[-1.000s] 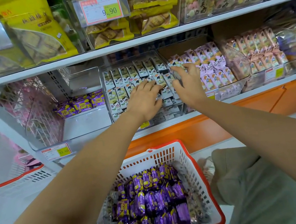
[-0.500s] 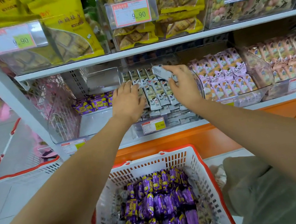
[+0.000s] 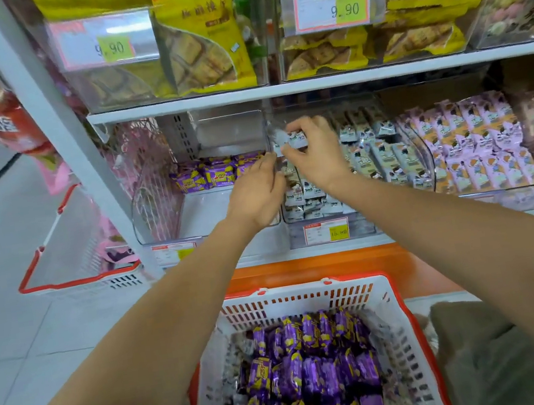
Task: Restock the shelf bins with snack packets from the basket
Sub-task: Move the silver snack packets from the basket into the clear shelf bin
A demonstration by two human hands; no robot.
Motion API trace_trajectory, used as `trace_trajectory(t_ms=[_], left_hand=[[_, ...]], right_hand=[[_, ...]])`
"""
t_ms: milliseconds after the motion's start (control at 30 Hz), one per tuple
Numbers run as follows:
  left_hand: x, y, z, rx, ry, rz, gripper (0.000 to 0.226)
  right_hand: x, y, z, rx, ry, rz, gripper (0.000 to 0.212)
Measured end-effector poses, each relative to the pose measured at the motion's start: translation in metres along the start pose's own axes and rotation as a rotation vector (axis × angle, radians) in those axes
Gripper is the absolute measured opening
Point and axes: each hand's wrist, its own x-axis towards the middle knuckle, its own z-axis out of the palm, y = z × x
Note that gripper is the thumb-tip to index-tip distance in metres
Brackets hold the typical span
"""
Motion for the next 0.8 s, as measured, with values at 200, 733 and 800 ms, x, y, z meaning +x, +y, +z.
trace_trajectory(t_ms=[200,733,800], left_hand=[[-0.002,-0.006,-0.002,-0.052,0.017,-0.01,0.046],[-0.056,0.009,0.008,0.005,0.336,0.072,0.02],[-0.073,0.015,0.019,-0.002,0.347,0.081,0.016]], right_hand=[[0.005,-0.004,0.003,-0.036,-0.292,0.06,0.05],[-0.071,0.003,-0.038,0.067,-0.022,-0.197,0.023],[-0.098,0.012,-0.043,0.07,-0.04,-0.189,0.02]])
